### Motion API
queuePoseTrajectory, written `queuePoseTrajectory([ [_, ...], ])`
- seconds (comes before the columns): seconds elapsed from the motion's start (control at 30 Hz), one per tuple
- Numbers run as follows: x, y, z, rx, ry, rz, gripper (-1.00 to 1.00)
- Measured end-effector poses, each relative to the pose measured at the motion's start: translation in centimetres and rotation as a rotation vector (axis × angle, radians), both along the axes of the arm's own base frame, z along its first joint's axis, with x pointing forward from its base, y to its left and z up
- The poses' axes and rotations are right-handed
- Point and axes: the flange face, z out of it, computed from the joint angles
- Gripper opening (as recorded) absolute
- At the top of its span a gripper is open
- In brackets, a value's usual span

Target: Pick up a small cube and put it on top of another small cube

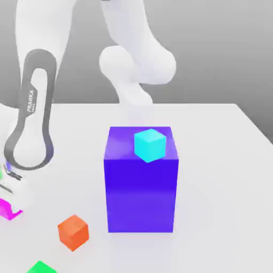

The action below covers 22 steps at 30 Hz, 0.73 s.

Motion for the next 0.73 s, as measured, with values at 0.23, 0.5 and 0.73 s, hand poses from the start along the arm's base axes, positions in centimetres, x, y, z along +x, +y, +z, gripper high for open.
queuePoseTrajectory([
  [0.23,7.5,3.3,5.7,0.007,-0.004,0.114,-1.0],
  [0.5,22.2,15.2,7.0,0.005,-0.001,0.361,-1.0],
  [0.73,22.4,15.6,4.1,0.005,0.0,0.367,1.0],
])
